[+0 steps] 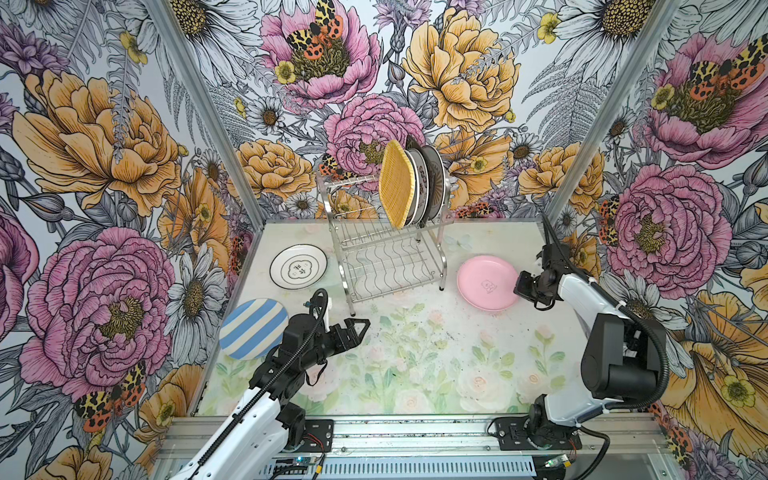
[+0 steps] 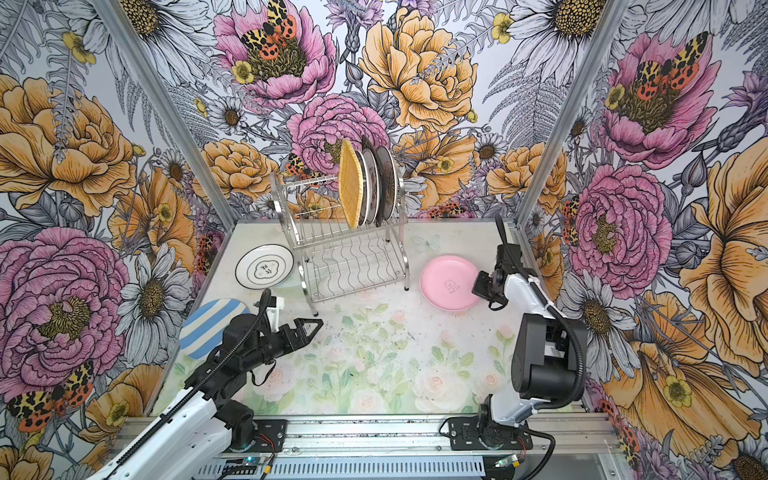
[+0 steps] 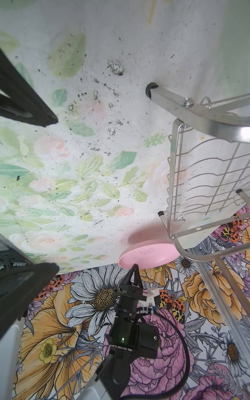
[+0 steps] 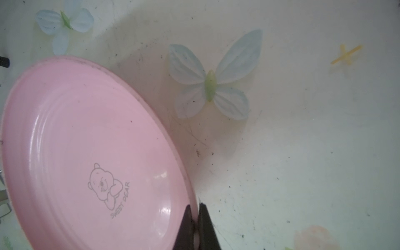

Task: Load the plates into the dish rack
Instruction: 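Tilt the pink plate on edge with the right gripper while the left braces it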

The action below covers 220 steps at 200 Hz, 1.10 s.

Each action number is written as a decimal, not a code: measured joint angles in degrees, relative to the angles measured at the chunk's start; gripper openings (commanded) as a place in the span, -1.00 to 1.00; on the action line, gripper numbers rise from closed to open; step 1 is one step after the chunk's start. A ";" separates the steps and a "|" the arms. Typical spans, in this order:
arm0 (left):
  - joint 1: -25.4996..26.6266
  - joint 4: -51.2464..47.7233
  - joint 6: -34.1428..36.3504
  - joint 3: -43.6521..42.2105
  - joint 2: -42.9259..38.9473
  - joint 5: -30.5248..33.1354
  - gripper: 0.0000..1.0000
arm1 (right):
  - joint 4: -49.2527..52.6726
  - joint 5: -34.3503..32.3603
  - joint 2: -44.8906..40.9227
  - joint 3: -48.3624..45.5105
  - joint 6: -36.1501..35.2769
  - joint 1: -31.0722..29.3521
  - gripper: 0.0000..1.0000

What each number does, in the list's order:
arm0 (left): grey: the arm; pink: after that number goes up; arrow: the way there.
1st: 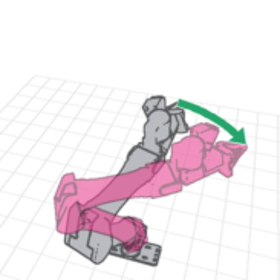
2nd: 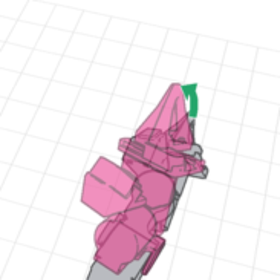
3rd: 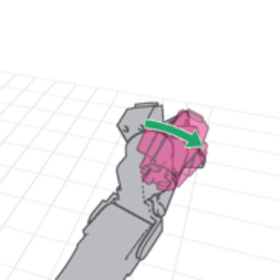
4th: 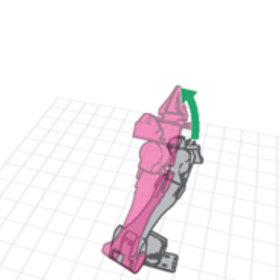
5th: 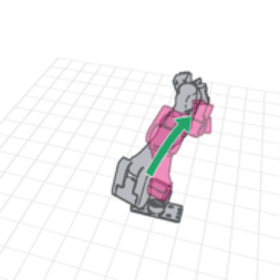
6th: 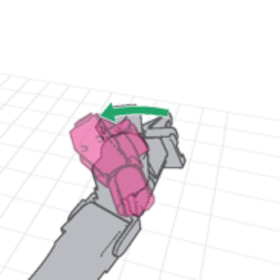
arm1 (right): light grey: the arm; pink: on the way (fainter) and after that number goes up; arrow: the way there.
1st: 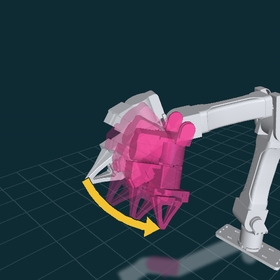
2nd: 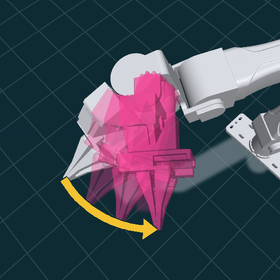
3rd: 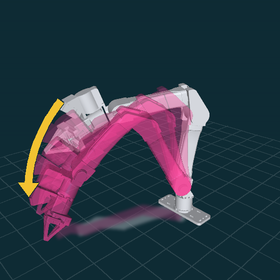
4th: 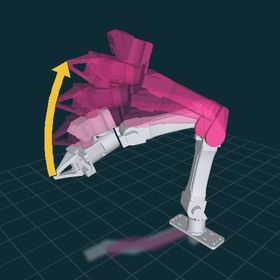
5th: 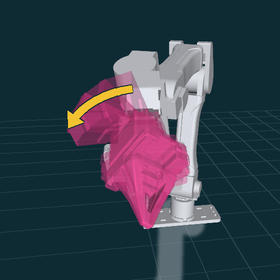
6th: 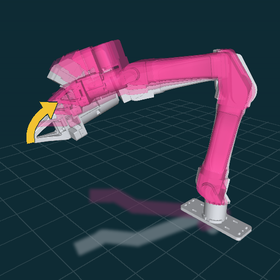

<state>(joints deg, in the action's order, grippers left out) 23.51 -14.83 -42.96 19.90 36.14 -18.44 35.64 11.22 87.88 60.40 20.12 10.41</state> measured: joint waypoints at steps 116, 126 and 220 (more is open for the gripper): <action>5.25 7.41 0.09 3.52 8.33 -3.06 0.94 | 9.05 -0.50 -18.40 -0.15 2.10 -18.12 -1.00; 5.25 8.83 0.07 3.82 9.29 -3.69 0.93 | 9.31 -0.79 -18.93 -0.15 2.45 -20.85 -1.00; 5.25 21.29 -0.63 5.77 18.01 -10.36 0.65 | 10.43 -1.33 -16.24 3.34 4.28 -39.93 -1.00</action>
<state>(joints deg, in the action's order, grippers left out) 28.75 6.46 -43.59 25.67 54.15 -28.80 46.06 9.89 71.64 63.75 24.40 -29.52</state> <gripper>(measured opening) 0.858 0.066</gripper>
